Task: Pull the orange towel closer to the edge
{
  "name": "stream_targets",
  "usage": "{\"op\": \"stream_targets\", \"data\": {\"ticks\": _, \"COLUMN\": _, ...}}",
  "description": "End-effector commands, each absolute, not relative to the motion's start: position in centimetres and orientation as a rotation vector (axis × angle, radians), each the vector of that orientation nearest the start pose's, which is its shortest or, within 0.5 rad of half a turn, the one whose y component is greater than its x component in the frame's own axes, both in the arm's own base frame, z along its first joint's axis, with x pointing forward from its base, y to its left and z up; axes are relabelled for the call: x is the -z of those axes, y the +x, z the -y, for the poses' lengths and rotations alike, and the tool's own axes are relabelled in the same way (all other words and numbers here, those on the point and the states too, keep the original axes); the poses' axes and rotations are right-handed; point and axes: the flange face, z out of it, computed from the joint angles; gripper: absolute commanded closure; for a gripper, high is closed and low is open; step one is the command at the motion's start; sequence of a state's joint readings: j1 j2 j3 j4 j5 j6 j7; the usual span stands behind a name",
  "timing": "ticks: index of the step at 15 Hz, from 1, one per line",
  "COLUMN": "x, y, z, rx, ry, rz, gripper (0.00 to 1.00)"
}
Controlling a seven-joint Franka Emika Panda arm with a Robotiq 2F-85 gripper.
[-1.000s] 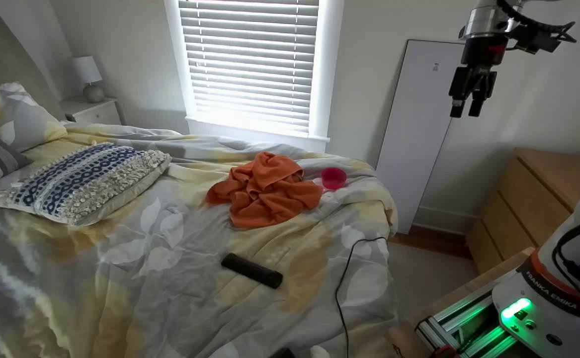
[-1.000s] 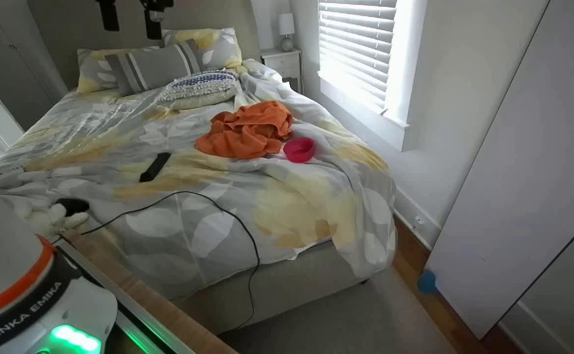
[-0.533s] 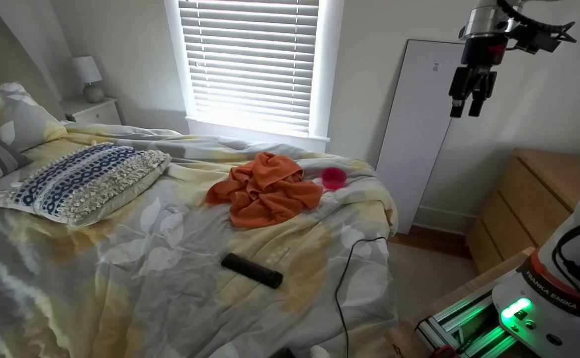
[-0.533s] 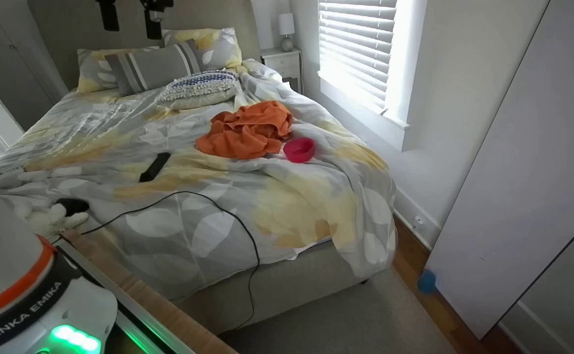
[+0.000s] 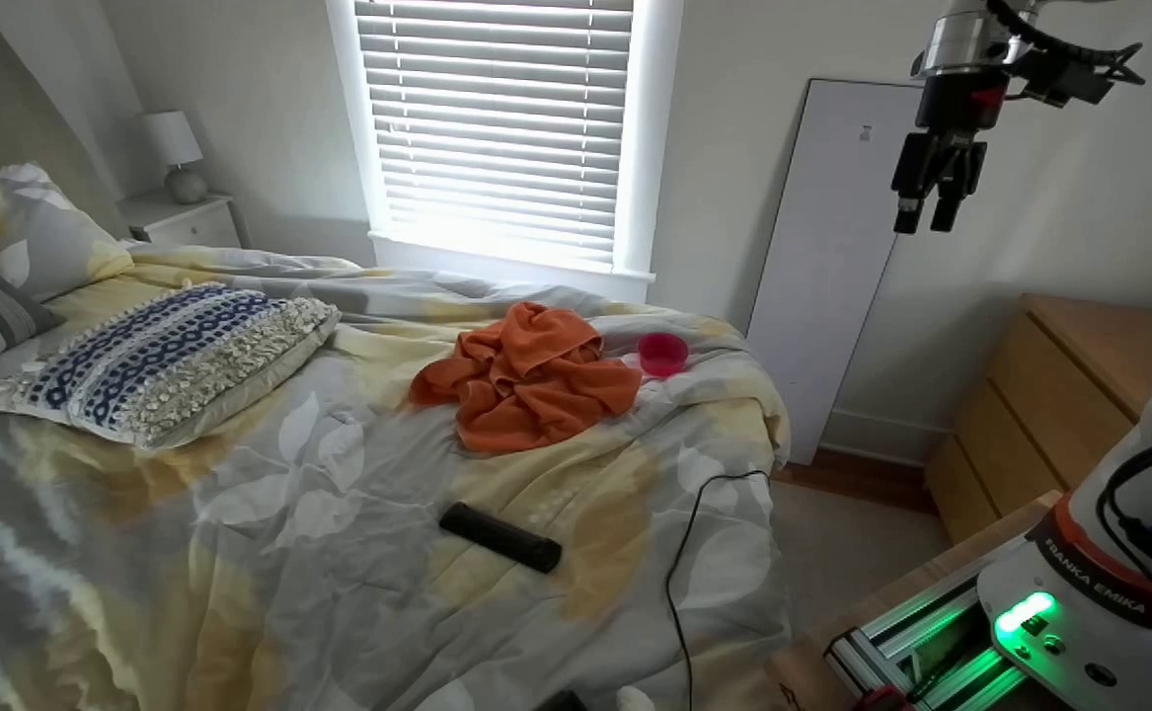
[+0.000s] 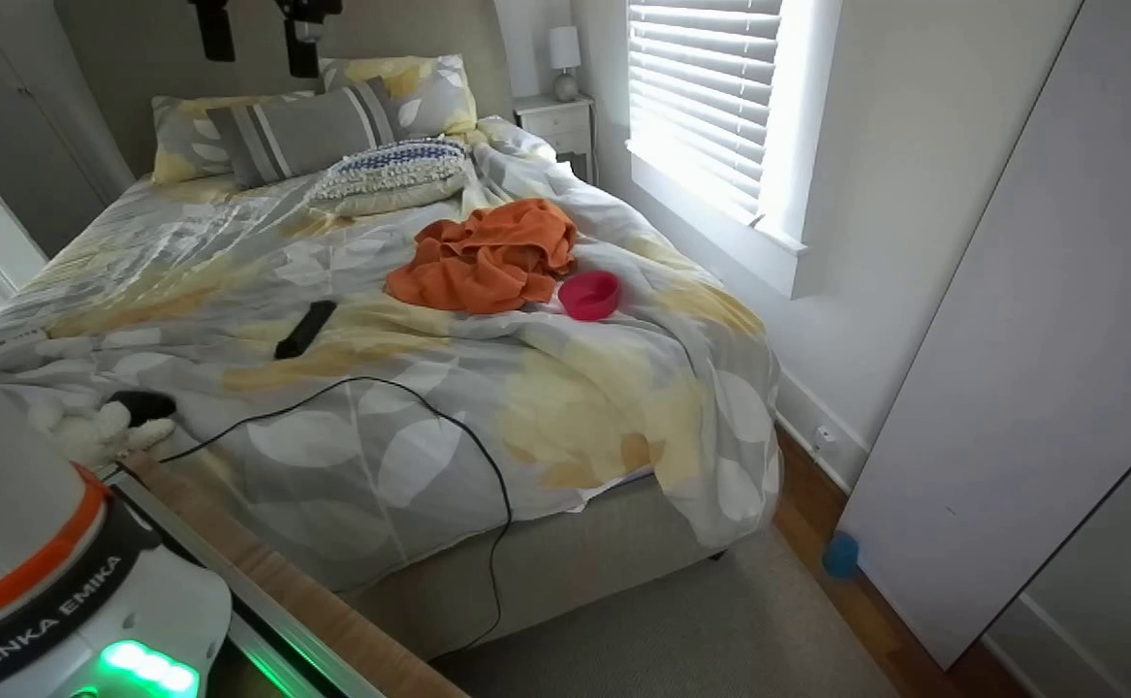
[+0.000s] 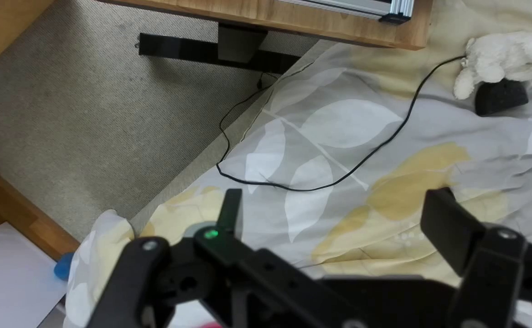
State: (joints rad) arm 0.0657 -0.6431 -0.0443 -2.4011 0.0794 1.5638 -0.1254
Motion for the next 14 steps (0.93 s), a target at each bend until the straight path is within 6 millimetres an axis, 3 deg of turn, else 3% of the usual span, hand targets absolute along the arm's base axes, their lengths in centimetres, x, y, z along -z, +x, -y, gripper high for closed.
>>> {"op": "stream_targets", "data": {"ticks": 1, "x": -52.4, "y": 33.5, "z": -1.4, "rx": -0.288, "ry": -3.005, "rz": 0.227, "gripper": 0.00}}
{"op": "stream_targets", "data": {"ticks": 9, "x": -52.4, "y": 33.5, "z": -1.4, "rx": -0.288, "ry": -3.005, "rz": 0.227, "gripper": 0.00}}
{"op": "stream_targets", "data": {"ticks": 11, "x": -52.2, "y": 36.2, "z": -2.9, "rx": -0.194, "ry": -2.983, "rz": 0.252, "gripper": 0.00}}
{"op": "stream_targets", "data": {"ticks": 14, "x": -51.0, "y": 40.6, "z": -8.2, "rx": -0.121, "ry": -2.973, "rz": 0.332, "gripper": 0.00}}
